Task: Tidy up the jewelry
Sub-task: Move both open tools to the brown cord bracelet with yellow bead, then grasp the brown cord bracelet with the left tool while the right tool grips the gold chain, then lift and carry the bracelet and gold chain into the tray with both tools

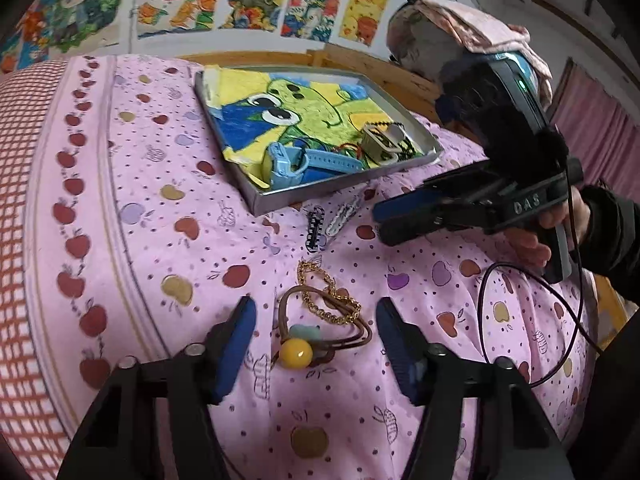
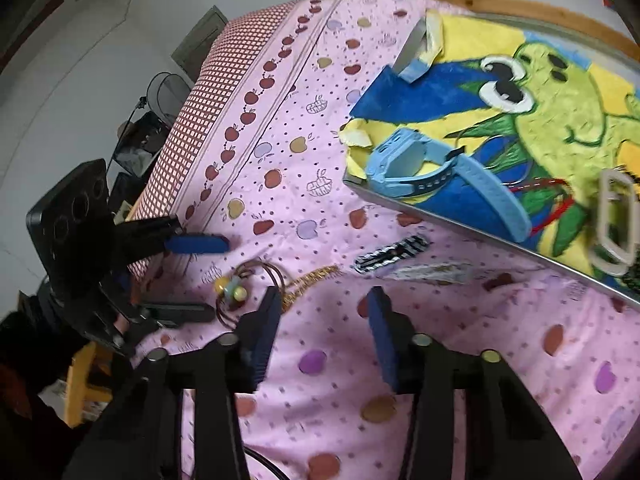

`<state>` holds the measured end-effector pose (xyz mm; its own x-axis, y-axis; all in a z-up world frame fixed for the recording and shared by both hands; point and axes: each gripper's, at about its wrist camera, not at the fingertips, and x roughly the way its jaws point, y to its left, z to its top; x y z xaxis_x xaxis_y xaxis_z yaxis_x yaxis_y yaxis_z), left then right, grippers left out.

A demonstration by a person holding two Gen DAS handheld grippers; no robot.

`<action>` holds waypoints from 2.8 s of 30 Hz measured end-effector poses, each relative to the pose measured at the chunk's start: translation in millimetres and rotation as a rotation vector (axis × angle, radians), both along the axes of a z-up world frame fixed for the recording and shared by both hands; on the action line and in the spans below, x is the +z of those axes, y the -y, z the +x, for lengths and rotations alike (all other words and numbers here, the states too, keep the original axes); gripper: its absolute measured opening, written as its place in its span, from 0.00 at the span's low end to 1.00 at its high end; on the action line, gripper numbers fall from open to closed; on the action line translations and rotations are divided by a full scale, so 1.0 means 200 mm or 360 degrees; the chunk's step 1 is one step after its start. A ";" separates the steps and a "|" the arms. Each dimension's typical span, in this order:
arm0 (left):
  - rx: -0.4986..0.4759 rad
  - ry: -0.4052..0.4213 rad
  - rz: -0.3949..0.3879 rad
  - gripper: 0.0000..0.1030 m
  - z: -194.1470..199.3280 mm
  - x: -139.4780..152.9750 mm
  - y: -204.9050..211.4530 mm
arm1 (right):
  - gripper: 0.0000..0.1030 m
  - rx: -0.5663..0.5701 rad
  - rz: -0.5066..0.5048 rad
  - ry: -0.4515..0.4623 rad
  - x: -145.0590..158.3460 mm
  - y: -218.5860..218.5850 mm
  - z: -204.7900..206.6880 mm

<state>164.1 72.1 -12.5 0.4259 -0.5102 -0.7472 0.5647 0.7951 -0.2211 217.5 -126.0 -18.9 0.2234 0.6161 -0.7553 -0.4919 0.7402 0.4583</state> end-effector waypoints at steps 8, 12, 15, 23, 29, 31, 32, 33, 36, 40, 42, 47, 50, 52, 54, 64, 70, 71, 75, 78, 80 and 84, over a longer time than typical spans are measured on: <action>0.0025 -0.0162 0.0097 0.41 0.08 -0.09 0.02 | 0.35 0.0013 -0.0007 -0.0214 -0.09 -0.14 0.10; 0.0046 -0.0214 0.0130 0.32 0.09 -0.14 0.02 | 0.35 0.0010 -0.0058 -0.0297 -0.16 -0.21 0.12; 0.0052 -0.0233 0.0108 0.22 0.09 -0.15 0.01 | 0.34 -0.0017 -0.0070 -0.0365 -0.22 -0.24 0.13; 0.0109 -0.0206 0.0050 0.21 0.05 -0.14 -0.03 | 0.04 -0.0084 -0.0036 -0.0411 -0.29 -0.26 0.11; 0.0190 -0.0180 0.0016 0.20 0.03 -0.10 -0.09 | 0.04 -0.0110 0.0009 -0.0229 -0.18 -0.17 0.04; 0.0189 -0.0171 0.0007 0.20 0.02 -0.09 -0.11 | 0.04 -0.0139 0.0020 -0.0193 -0.15 -0.14 0.02; 0.0191 -0.0161 0.0007 0.20 0.01 -0.08 -0.12 | 0.04 -0.0154 0.0024 -0.0180 -0.14 -0.12 0.02; 0.0195 -0.0154 0.0008 0.20 0.00 -0.08 -0.12 | 0.04 -0.0166 0.0028 -0.0168 -0.13 -0.10 0.03; 0.0203 -0.0150 0.0016 0.20 -0.03 -0.08 -0.15 | 0.04 -0.0203 0.0045 -0.0129 -0.10 -0.04 0.03; 0.0206 -0.0144 0.0032 0.20 -0.05 -0.07 -0.15 | 0.03 -0.0232 0.0066 -0.0078 -0.05 0.03 0.03; 0.0210 -0.0140 0.0035 0.20 -0.05 -0.07 -0.15 | 0.03 -0.0237 0.0070 -0.0049 -0.02 0.07 0.04; 0.0220 -0.0122 0.0049 0.20 -0.04 -0.05 -0.13 | 0.03 -0.0202 0.0046 0.0003 0.02 0.11 0.05; 0.0241 -0.0117 0.0056 0.20 -0.03 -0.04 -0.13 | 0.03 -0.0211 0.0030 0.0062 0.05 0.12 0.04; 0.0246 -0.0103 0.0057 0.20 -0.03 -0.02 -0.14 | 0.03 -0.0227 0.0047 0.0106 0.09 0.13 0.05; 0.0254 -0.0077 0.0066 0.20 -0.02 0.01 -0.15 | 0.03 -0.0251 0.0065 0.0161 0.15 0.17 0.05; 0.0287 0.0069 0.0033 0.19 0.15 0.19 -0.05 | 0.03 -0.0408 0.0077 0.0423 0.45 0.34 0.13; 0.0312 0.0097 -0.0033 0.19 0.39 0.28 0.13 | 0.03 -0.0504 0.0037 0.0545 0.59 0.42 0.21; 0.0314 0.0099 -0.0040 0.19 0.43 0.28 0.16 | 0.03 -0.0527 0.0019 0.0563 0.61 0.44 0.24; 0.0339 0.0103 -0.0046 0.19 0.63 0.28 0.31 | 0.03 -0.0589 -0.0018 0.0592 0.64 0.48 0.33; 0.0373 0.0067 -0.0047 0.19 0.76 0.23 0.40 | 0.03 -0.0644 -0.0026 0.0580 0.63 0.52 0.40; 0.0400 0.0040 -0.0038 0.19 0.83 0.19 0.45 | 0.03 -0.0676 -0.0030 0.0561 0.60 0.54 0.43; 0.0427 -0.0020 0.0024 0.20 0.93 0.07 0.54 | 0.03 -0.0730 -0.0046 0.0486 0.49 0.59 0.50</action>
